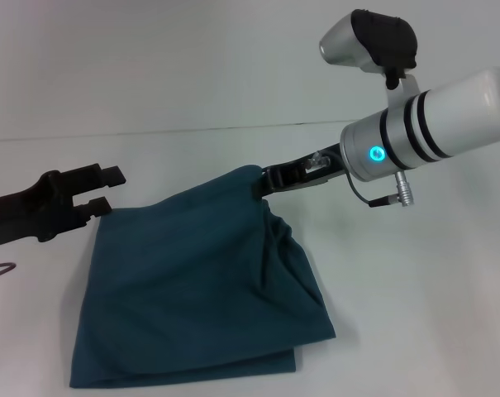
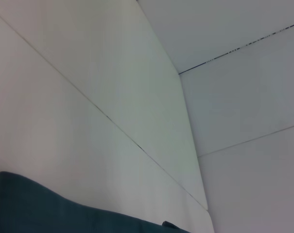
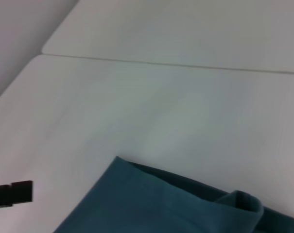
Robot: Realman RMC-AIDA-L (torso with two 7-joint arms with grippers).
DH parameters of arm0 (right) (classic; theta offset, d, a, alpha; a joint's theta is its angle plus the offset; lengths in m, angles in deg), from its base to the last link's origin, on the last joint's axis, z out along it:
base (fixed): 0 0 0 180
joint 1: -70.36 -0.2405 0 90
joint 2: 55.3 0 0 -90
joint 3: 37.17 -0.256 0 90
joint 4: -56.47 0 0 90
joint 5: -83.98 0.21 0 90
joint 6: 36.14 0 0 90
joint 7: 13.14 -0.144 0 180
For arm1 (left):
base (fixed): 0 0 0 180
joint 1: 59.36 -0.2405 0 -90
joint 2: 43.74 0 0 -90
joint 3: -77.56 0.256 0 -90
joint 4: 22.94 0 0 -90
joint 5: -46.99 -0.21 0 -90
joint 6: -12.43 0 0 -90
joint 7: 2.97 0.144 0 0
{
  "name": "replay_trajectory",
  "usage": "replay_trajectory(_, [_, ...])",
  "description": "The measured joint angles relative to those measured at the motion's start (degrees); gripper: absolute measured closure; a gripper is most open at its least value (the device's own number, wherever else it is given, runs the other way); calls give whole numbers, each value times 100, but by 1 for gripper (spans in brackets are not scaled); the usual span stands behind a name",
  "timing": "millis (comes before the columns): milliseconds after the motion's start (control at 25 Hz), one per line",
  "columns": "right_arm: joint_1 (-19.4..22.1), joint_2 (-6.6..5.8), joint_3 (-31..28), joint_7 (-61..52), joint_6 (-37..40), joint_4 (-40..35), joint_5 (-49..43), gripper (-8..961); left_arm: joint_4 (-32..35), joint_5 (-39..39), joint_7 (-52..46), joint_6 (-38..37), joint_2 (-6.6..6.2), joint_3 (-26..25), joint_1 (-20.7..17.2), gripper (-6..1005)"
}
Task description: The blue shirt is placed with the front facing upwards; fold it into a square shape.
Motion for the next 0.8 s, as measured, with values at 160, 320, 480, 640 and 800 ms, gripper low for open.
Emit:
replay_trajectory(160, [42, -13, -33, -152, 7, -50, -118, 952, 0, 2, -5, -7, 0, -1, 0, 308])
replay_trajectory(320, [139, -17, -43, -394, -7, -242, -349, 951, 0, 2, -6, -14, 0, -13, -13, 308])
replay_trajectory(480, [201, -21, -61, -423, -68, -284, -385, 929, 0, 2, -6, -4, 0, -13, -13, 309])
replay_trajectory(640, [183, -61, -66, -424, -87, -109, -388, 899, 0, 2, -7, 3, 0, 2, -12, 309])
replay_trajectory(800, [160, -159, -236, -426, -89, 50, -387, 869, 0, 2, -4, -14, 0, -10, -17, 308])
